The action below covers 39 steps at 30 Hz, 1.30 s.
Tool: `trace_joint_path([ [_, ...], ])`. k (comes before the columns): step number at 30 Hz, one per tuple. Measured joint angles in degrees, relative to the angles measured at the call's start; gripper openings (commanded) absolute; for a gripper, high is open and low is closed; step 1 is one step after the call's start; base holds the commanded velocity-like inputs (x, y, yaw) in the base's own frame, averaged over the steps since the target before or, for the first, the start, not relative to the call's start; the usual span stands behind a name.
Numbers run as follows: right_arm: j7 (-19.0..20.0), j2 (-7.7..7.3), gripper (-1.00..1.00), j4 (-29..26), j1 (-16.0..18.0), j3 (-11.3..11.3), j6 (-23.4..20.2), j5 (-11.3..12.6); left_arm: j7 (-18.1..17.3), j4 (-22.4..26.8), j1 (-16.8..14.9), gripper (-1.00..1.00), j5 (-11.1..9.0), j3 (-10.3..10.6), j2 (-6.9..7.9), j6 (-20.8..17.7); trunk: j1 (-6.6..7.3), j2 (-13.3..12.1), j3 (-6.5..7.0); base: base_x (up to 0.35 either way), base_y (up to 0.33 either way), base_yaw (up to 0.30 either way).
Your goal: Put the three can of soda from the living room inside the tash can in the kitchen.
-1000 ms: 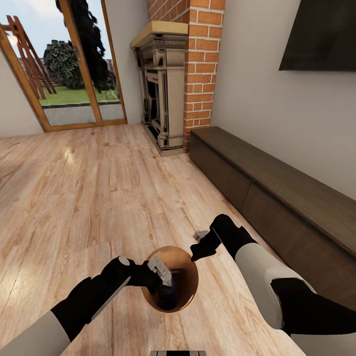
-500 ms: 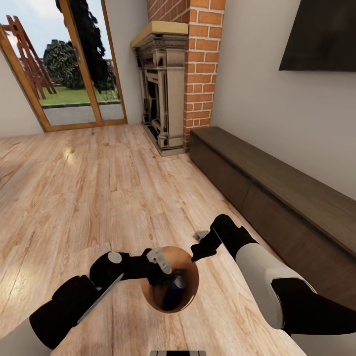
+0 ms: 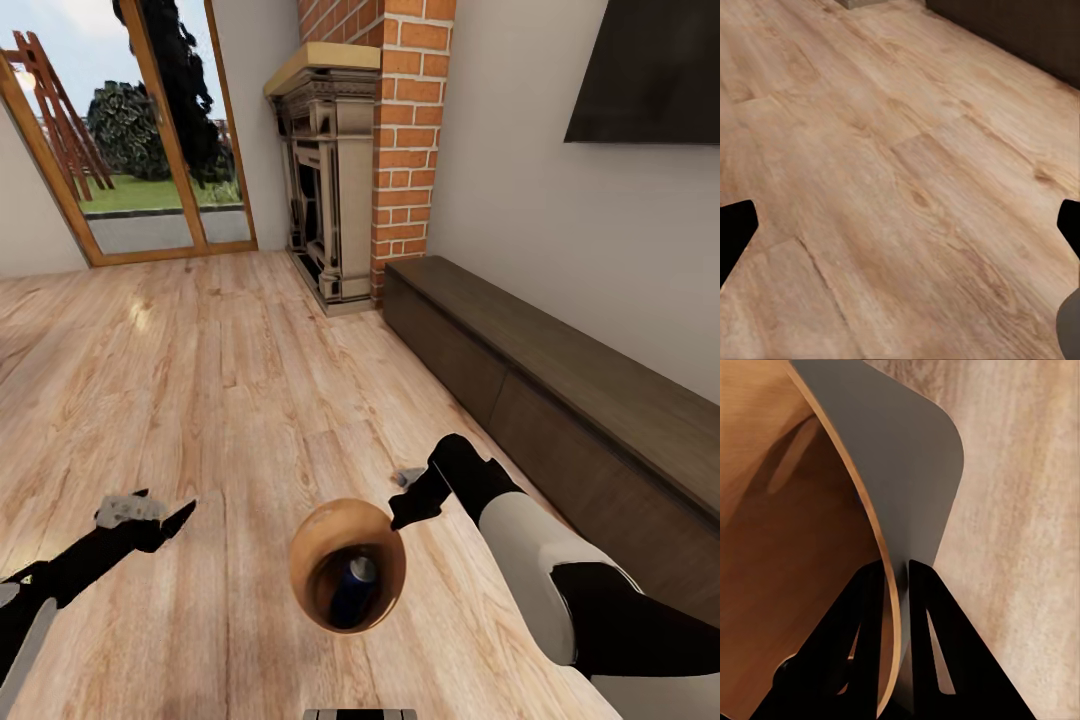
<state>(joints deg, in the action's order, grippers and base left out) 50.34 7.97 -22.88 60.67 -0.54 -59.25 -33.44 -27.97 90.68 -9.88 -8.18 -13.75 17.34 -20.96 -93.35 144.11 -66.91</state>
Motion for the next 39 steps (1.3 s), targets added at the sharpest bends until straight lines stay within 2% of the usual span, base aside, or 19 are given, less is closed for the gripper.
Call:
trace_joint_path([
  [1, -0.1, -0.03, -1.00, 0.0, 0.0, 0.0, 0.0, 0.0, 0.1, -0.9, 1.1, 1.00, 0.2, -3.8, -2.37, 4.1, 0.00, 0.0, 0.00, 0.000, 0.000, 0.000],
  [3, -0.1, -0.04, -1.00, 0.0, 0.0, -0.1, 0.1, -0.2, 0.2, -2.5, 1.8, 1.00, 0.4, -7.0, -4.63, 8.2, 0.00, 0.0, 0.00, 0.000, 0.000, 0.000],
  [4, -0.2, -0.07, -1.00, -0.1, 0.0, -0.1, 0.0, -0.2, 0.3, -5.1, 2.2, 1.00, 0.6, -9.1, -6.28, 11.6, 0.00, 0.0, 0.00, 0.000, 0.000, 0.000],
  [5, -0.2, -0.09, -1.00, -0.1, 0.0, -0.1, 0.0, -0.2, 0.3, -6.9, 2.4, 1.00, 0.6, -9.9, -6.91, 13.2, 0.00, 0.0, 0.00, 0.000, 0.000, 0.000],
  [6, -0.2, -0.12, -1.00, -0.1, -0.1, -0.1, 0.0, -0.1, 0.4, -13.2, 2.7, 1.00, 0.7, -11.4, -8.03, 17.5, 0.00, 0.0, 0.00, 0.000, 0.000, 0.000],
  [9, -0.4, -0.14, -1.00, -0.3, -0.2, -0.4, 0.0, -0.4, 0.5, -21.7, 2.8, 1.00, 0.7, -12.1, -8.37, 21.8, 0.00, 0.0, 0.00, 0.000, 0.000, 0.000],
  [10, -0.6, -0.17, -1.00, -0.7, -0.3, -0.5, 0.0, -0.4, 0.5, -26.0, 2.7, 1.00, 0.8, -12.4, -8.43, 24.3, 0.00, 0.0, 0.00, 0.000, 0.000, 0.000],
  [12, -0.9, -0.21, -1.00, -1.7, -0.4, -0.6, 0.0, -0.6, 0.5, -30.2, 2.7, 1.00, 0.7, -12.7, -8.49, 27.2, 0.00, 0.0, 0.00, 0.000, 0.000, 0.000],
  [17, -1.2, -0.67, -1.00, -3.9, -0.8, -0.6, -0.1, -0.1, 0.5, -33.9, 2.7, 1.00, 0.6, -12.9, -8.59, 29.8, 0.00, 0.0, 0.01, 0.000, 0.000, 0.000],
  [23, -1.5, -1.44, -1.00, -4.7, -1.5, -0.7, 1.6, -1.2, 0.3, -34.4, 2.8, 1.00, 0.5, -13.0, -9.02, 31.4, 0.00, 0.0, 0.00, 0.000, 0.000, 0.000],
  [27, -3.1, -1.69, -1.00, -5.0, -2.6, -0.5, 1.9, 0.0, 0.2, -32.5, 2.8, 1.00, 0.5, -13.1, -9.22, 31.7, 0.00, 0.0, 0.00, 0.000, 0.000, 0.000],
  [31, -3.9, -1.83, -1.00, -5.1, -3.2, -0.3, 4.1, -1.2, 0.2, -29.1, 2.8, 1.00, 0.4, -13.1, -9.29, 31.7, 0.00, 0.0, 0.00, 0.000, 0.000, 0.000],
  [33, -3.9, -2.06, -1.00, -5.1, -3.6, -0.1, 5.1, -0.1, 0.2, -28.5, 2.8, 1.00, 0.5, -13.1, -9.28, 31.7, 0.00, 0.0, 0.00, 0.000, 0.000, 0.000],
  [34, -3.7, -2.73, -1.00, -5.1, -4.0, 0.1, 6.3, 1.1, 0.2, -28.0, 2.8, 1.00, 0.4, -13.1, -9.30, 31.7, 0.00, 0.0, 0.00, 0.000, 0.000, 0.000],
  [38, -3.0, -3.66, -1.00, -5.0, -4.4, 0.8, 8.6, -0.8, 0.0, -27.7, 2.9, 1.00, 0.4, -13.1, -9.28, 31.7, 0.00, 0.0, 0.00, 0.000, 0.000, 0.000],
  [39, -2.0, -3.84, -1.00, -5.0, -4.4, 2.1, 9.0, -1.3, 0.0, -27.8, 2.9, 1.00, 0.4, -13.1, -9.29, 31.7, 0.00, 0.0, 0.00, 0.000, 0.000, 0.000],
])
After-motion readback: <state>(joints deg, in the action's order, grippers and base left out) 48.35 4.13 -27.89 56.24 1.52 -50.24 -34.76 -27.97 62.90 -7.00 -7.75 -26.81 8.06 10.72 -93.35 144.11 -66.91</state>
